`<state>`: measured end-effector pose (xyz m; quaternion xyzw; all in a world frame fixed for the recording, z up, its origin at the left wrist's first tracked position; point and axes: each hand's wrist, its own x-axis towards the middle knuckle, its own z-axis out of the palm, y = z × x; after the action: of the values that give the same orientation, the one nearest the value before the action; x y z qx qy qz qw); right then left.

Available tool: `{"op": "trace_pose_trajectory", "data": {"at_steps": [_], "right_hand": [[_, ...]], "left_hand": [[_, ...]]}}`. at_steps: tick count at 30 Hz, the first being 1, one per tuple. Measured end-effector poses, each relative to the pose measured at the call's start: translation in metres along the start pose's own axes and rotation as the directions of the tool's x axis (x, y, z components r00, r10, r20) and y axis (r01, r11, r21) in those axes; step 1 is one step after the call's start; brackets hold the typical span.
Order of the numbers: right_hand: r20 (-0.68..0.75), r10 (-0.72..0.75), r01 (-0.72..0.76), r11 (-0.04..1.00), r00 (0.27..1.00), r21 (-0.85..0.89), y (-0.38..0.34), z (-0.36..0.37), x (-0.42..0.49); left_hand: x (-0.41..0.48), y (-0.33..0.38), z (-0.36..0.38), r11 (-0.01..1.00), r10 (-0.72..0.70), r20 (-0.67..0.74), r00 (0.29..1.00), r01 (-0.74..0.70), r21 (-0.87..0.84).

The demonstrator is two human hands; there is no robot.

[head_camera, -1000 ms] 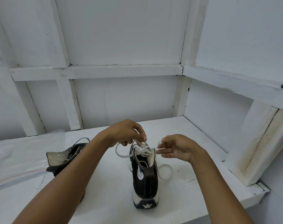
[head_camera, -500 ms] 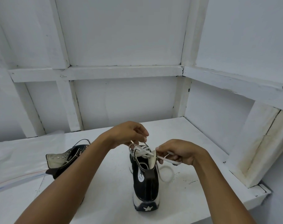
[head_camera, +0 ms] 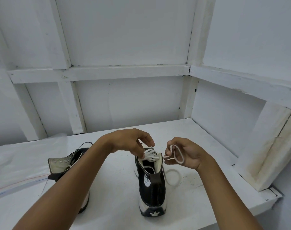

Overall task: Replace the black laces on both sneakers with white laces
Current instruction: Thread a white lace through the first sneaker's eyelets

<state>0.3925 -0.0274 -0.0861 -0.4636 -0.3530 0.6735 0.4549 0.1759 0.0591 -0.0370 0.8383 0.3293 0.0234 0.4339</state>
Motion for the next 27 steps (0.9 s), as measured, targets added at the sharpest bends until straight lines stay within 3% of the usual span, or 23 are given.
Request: {"op": "trace_pose_trajectory", "data": {"at_steps": [3,7,10,13,16,21,23,27], "right_hand": [[-0.023,0.001,-0.007,0.965,1.000,-0.263,0.002,0.001,0.001],[0.017,-0.131,0.113,0.779,0.991,-0.616,-0.005,0.011,-0.005],[0.085,-0.241,0.233,0.689,0.967,-0.686,-0.012,0.024,-0.009],[0.145,-0.248,0.269,0.601,0.958,-0.752,-0.016,0.035,-0.012],[0.104,-0.186,0.187,0.521,0.977,-0.833,-0.021,0.038,-0.015],[0.022,-0.120,0.069,0.403,0.993,-0.912,-0.028,0.040,-0.019],[-0.008,-0.095,0.026,0.356,0.995,-0.934,-0.028,0.040,-0.021],[-0.066,-0.094,-0.037,0.276,0.993,-0.960,-0.026,0.045,-0.022]], "left_hand": [[-0.002,-0.001,0.001,0.998,0.012,-0.015,1.000,-0.011,0.068],[-0.007,0.006,0.005,0.976,0.079,-0.085,0.993,-0.059,0.209],[-0.012,0.013,0.012,0.943,0.057,-0.079,0.995,-0.028,0.330],[-0.011,0.013,0.021,0.893,0.000,-0.052,0.999,0.024,0.449],[-0.007,0.014,0.031,0.856,0.018,-0.078,0.997,0.025,0.516],[-0.012,0.020,0.039,0.776,0.202,-0.173,0.964,-0.050,0.629],[-0.015,0.018,0.035,0.738,0.292,-0.245,0.924,-0.055,0.673],[-0.013,0.012,0.035,0.770,0.354,-0.415,0.838,-0.008,0.638]]}}
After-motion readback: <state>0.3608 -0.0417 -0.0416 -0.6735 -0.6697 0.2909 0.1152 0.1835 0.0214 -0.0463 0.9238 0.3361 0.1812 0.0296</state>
